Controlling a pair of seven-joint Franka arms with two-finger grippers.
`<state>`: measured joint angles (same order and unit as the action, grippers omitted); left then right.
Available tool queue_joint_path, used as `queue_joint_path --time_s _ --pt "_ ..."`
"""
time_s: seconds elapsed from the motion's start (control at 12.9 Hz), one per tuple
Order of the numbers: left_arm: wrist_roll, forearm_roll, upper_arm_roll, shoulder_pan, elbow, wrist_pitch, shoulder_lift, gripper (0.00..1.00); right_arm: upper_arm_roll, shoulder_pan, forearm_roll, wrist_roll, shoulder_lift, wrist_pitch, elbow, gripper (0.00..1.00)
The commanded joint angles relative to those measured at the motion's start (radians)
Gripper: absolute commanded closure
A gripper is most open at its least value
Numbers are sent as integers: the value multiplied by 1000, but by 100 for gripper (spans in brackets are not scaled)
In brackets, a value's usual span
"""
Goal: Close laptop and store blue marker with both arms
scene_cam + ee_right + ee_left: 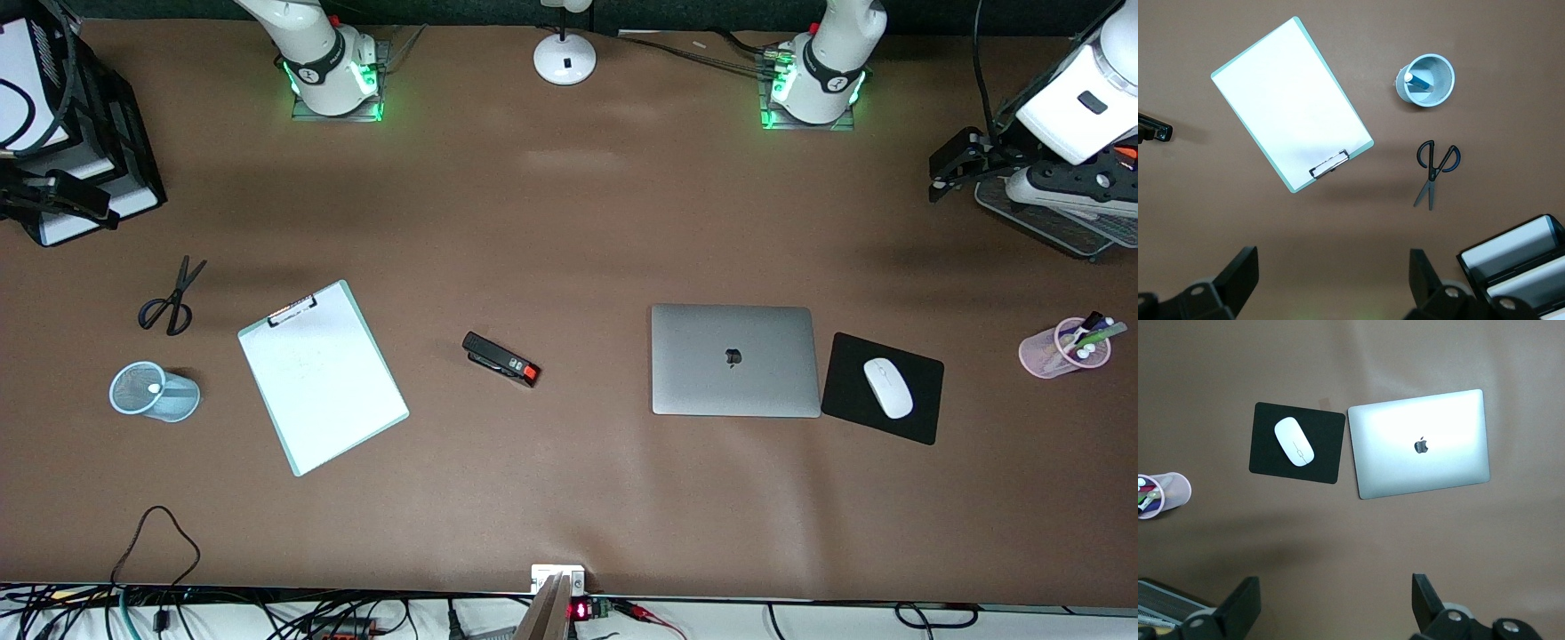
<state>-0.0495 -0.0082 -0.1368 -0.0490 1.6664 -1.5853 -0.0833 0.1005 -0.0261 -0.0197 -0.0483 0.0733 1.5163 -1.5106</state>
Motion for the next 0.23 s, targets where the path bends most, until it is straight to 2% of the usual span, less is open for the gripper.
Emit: queue_joint_path --time_s 0.0,0.15 --pt "-23 -19 2 -8 12 4 -18 0 -5 -3 -2 -2 -17 4 -19 0" --pt "-23 -19 2 -8 12 4 -18 0 -5 -3 -2 -1 -18 2 -19 0"
